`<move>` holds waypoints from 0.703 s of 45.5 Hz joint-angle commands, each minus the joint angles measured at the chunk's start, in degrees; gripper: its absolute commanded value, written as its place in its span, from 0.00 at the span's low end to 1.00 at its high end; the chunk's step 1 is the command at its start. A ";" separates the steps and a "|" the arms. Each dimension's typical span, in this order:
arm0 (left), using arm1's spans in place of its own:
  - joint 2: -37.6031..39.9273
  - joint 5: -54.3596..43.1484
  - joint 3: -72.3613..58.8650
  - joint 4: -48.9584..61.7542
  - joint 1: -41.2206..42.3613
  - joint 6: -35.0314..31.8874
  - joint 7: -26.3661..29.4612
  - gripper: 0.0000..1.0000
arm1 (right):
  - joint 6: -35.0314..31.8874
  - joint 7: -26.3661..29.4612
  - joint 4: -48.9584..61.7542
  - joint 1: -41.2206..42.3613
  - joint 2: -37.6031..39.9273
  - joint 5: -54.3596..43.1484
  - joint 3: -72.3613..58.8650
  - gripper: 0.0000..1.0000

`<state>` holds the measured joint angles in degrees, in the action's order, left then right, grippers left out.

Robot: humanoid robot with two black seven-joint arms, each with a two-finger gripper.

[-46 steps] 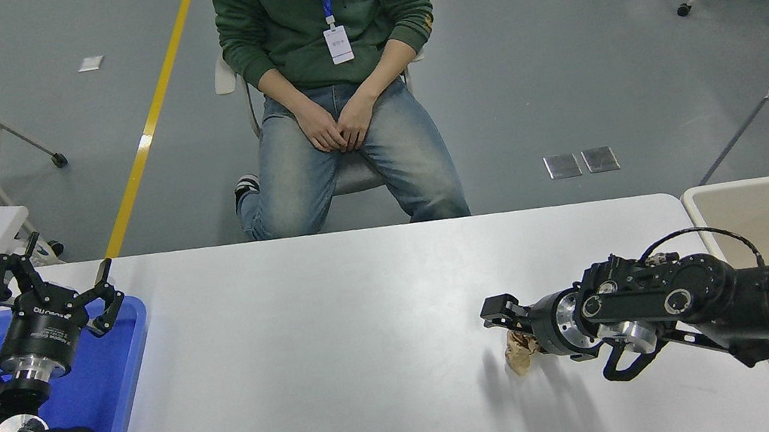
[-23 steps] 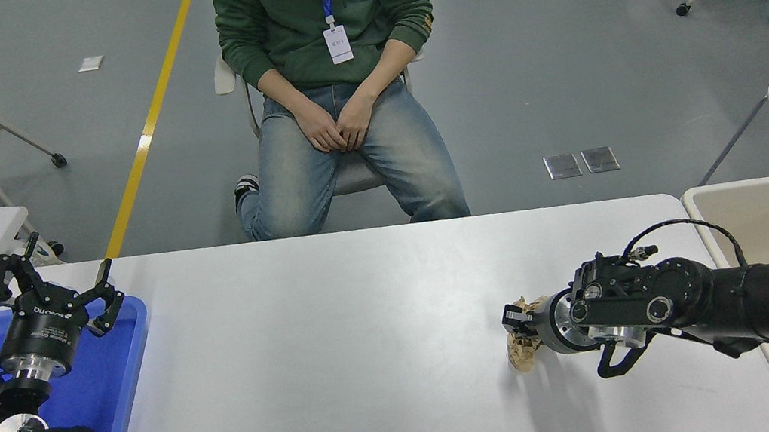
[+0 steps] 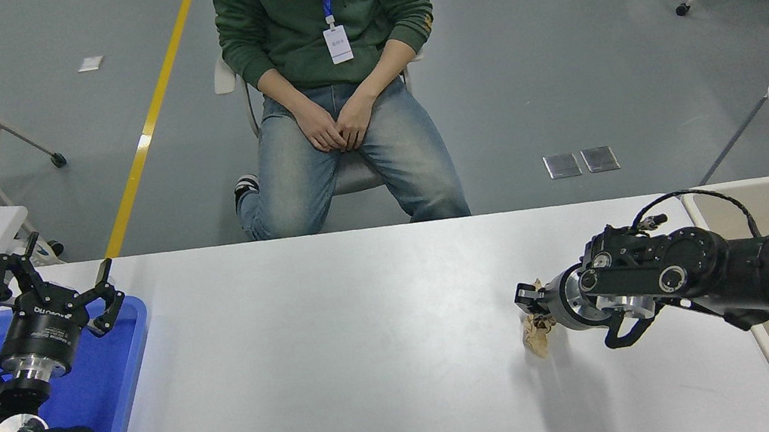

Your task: Clean the table surface

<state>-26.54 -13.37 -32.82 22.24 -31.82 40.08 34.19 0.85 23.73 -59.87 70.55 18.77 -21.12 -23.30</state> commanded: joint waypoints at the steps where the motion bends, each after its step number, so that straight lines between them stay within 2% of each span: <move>1: 0.00 0.01 0.04 0.00 0.00 0.00 0.00 1.00 | -2.34 0.26 -9.03 7.13 11.36 1.08 0.09 0.00; 19: 0.00 0.01 -0.05 0.00 0.00 0.00 0.00 1.00 | -11.83 1.14 -21.34 20.67 34.57 0.82 0.01 0.00; 32: 0.00 0.01 -0.05 0.00 0.00 0.00 0.00 1.00 | -19.21 2.28 -21.70 25.86 43.19 0.47 0.01 0.00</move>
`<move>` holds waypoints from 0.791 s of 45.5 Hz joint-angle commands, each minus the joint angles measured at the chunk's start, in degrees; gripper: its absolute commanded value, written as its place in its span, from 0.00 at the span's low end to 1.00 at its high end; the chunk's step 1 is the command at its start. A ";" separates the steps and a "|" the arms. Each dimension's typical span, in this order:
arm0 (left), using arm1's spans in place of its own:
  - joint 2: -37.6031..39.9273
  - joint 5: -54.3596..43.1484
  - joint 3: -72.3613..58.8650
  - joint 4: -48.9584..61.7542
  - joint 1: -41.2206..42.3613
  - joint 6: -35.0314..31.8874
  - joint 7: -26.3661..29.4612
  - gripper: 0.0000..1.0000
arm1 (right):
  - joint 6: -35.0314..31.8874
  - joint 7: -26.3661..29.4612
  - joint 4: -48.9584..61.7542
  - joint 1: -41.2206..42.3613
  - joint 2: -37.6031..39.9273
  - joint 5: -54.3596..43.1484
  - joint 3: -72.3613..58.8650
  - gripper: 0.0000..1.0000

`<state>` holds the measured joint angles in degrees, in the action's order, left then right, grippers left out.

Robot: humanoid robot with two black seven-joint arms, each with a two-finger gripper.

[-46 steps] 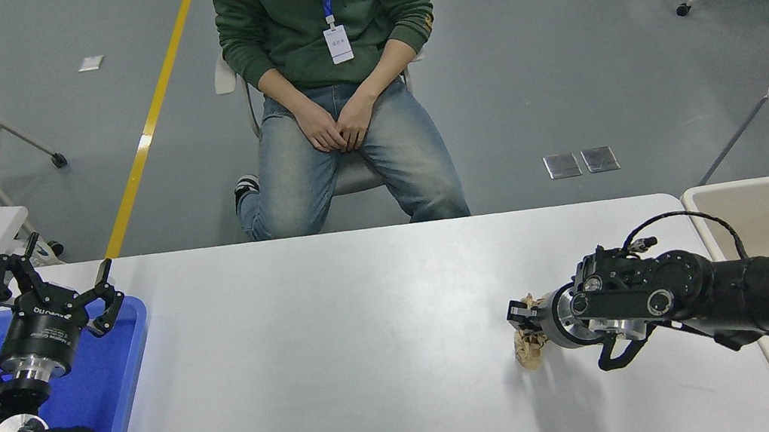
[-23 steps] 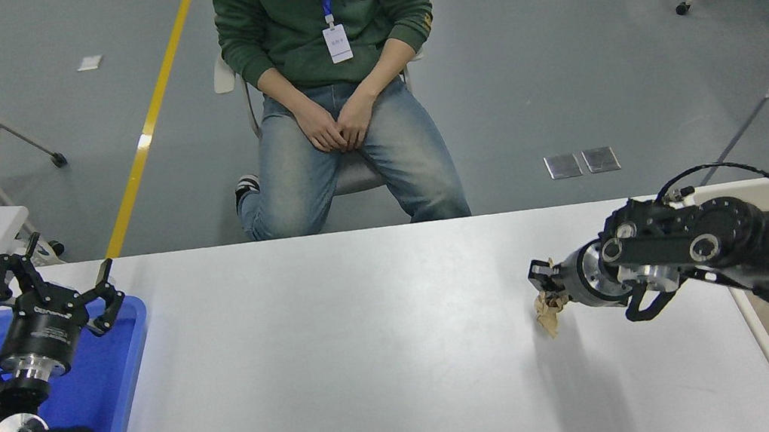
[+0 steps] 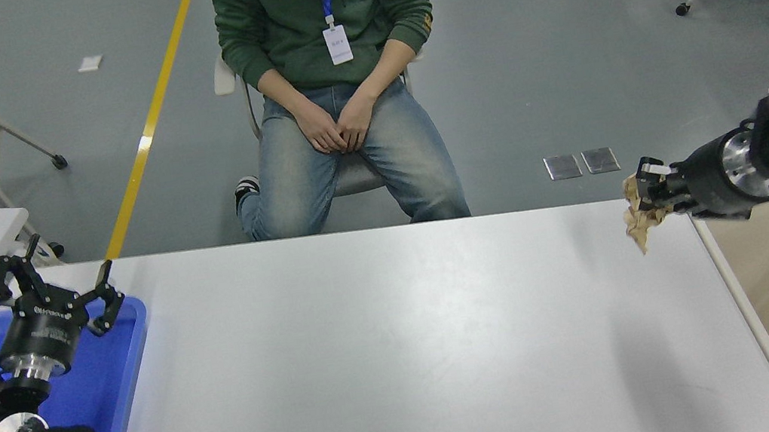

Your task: Clean the table surface

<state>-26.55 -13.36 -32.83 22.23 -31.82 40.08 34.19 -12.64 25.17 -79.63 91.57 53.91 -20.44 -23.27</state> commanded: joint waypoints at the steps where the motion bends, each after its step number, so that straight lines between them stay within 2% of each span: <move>1: 0.01 0.00 -0.05 0.01 0.00 0.00 0.00 1.00 | -5.99 0.84 -1.93 5.02 8.32 -0.22 -0.02 0.00; 23: 0.01 0.00 -0.05 0.01 0.00 0.00 0.00 1.00 | -6.70 1.02 -1.06 5.02 8.67 -0.74 -0.19 0.00; 27: 0.01 0.00 -0.05 0.01 0.00 0.00 0.00 1.00 | -6.44 0.93 2.54 3.97 8.23 -0.74 -0.72 0.00; 36: 0.01 0.00 -0.05 0.01 0.00 0.00 0.00 1.00 | -5.20 0.23 13.00 -4.55 8.06 -0.04 2.26 0.00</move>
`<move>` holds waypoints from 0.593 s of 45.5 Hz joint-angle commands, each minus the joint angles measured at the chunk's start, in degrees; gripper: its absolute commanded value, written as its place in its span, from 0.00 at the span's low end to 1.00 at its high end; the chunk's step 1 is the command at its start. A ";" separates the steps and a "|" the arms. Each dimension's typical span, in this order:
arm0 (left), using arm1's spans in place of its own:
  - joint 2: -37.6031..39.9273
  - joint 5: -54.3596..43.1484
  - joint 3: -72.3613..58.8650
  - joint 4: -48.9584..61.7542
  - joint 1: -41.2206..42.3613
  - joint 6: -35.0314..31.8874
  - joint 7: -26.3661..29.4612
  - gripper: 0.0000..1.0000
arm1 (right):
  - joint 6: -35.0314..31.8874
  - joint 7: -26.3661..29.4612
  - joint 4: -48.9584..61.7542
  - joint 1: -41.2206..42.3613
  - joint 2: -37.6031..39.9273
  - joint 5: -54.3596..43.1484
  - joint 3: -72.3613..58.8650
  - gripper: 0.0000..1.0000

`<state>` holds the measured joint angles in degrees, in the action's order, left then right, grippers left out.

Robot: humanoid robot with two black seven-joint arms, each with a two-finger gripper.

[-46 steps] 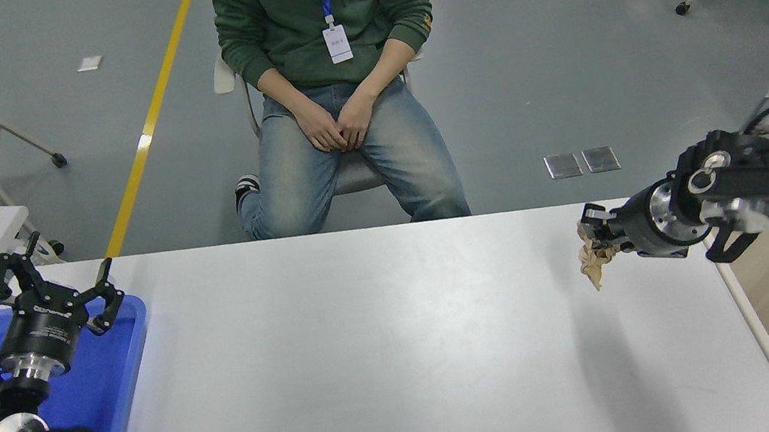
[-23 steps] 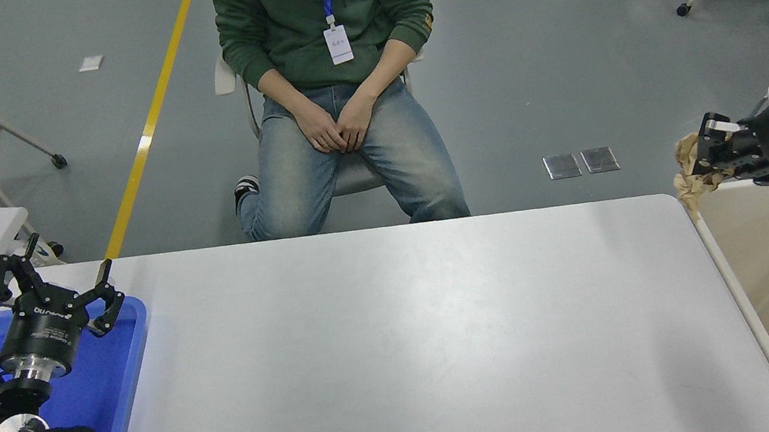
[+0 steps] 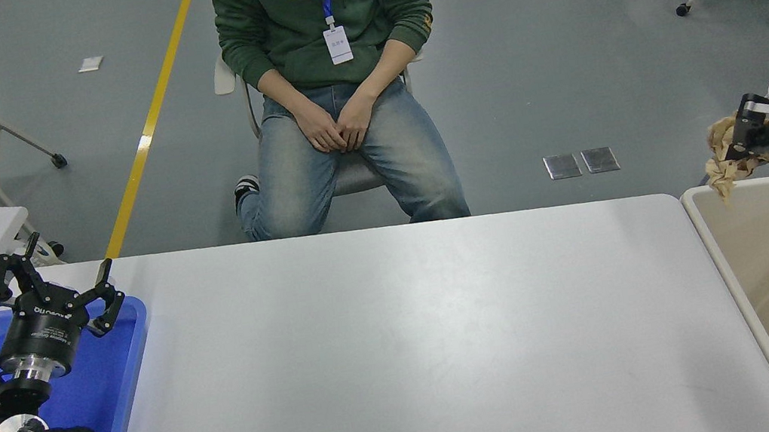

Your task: Clean the table surface

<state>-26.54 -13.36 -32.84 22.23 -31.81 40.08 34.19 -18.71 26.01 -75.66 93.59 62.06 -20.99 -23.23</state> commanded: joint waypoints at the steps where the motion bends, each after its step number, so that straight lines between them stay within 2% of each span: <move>1: 0.00 0.00 0.06 0.00 0.00 0.00 0.00 1.00 | 1.13 -0.61 10.26 -7.62 -0.27 0.68 2.84 0.00; 16: 0.00 0.00 0.06 0.00 0.00 0.00 0.00 1.00 | 5.00 -1.05 26.52 -26.26 -5.28 0.77 16.55 0.00; 27: 0.00 0.00 0.06 0.00 0.00 0.00 0.00 1.00 | 10.01 -3.68 38.03 -34.44 -12.48 0.77 19.45 0.00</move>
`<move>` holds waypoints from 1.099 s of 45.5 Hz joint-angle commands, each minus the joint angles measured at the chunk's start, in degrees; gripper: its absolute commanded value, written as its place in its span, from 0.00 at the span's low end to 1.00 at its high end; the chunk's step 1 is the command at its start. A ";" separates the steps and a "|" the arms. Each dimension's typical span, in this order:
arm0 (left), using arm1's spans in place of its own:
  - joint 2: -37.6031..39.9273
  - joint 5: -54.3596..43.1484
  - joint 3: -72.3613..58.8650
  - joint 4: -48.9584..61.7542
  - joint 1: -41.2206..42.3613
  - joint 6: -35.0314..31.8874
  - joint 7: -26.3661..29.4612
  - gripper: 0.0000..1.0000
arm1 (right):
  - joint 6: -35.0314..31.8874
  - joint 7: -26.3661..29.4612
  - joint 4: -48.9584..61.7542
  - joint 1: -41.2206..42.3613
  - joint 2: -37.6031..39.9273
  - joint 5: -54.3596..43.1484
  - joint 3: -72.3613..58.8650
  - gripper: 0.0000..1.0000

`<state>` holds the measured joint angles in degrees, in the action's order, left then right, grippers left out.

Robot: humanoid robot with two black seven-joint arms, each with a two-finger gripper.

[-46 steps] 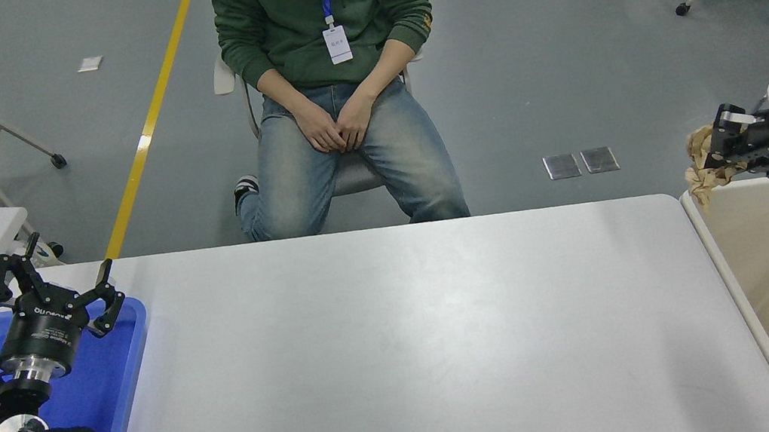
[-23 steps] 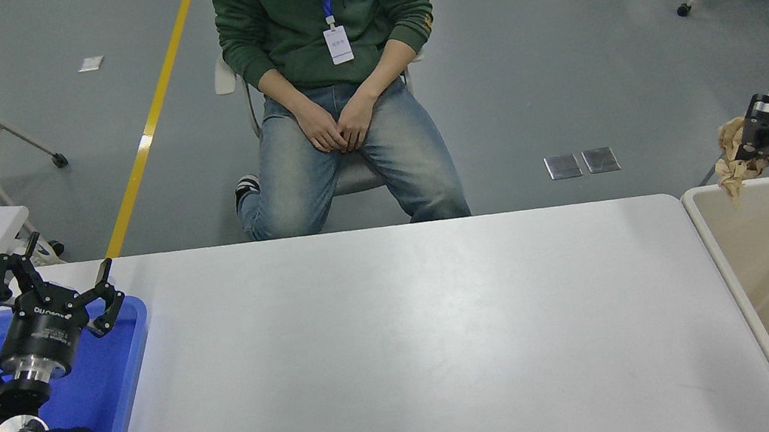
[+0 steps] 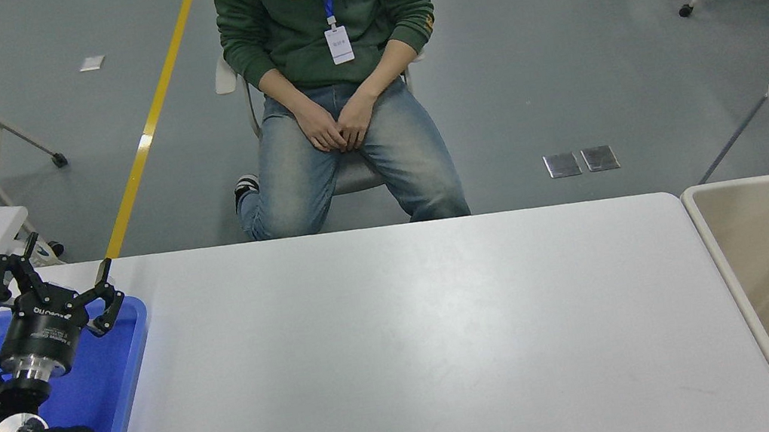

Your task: Clean the table surface

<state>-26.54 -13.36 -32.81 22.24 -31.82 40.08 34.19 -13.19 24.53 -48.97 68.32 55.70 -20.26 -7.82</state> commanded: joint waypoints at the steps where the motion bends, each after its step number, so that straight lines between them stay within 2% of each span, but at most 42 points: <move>1: 0.00 0.00 0.03 0.00 0.00 0.00 0.00 1.00 | 4.92 -2.73 12.49 -9.69 -6.82 0.04 4.04 0.00; 21: 0.00 0.00 -0.06 0.00 0.00 0.00 0.00 1.00 | 11.69 -11.52 40.88 -22.35 -26.95 0.04 3.87 0.00; 35: 0.00 0.00 -0.06 0.00 0.00 0.00 0.00 1.00 | 20.21 -12.49 42.21 -25.78 -32.23 0.04 3.07 0.00; 45: 0.00 0.00 0.03 0.00 0.00 0.00 0.00 1.00 | 23.64 -12.49 42.29 -27.19 -33.81 0.04 3.78 0.00; 50: 0.00 0.00 0.03 0.00 0.00 0.00 0.00 1.00 | 24.35 -12.49 42.29 -27.36 -34.07 0.04 3.87 0.04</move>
<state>-26.54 -13.36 -32.81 22.24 -31.82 40.08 34.19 7.90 12.29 -7.47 42.35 23.55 -20.21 -4.28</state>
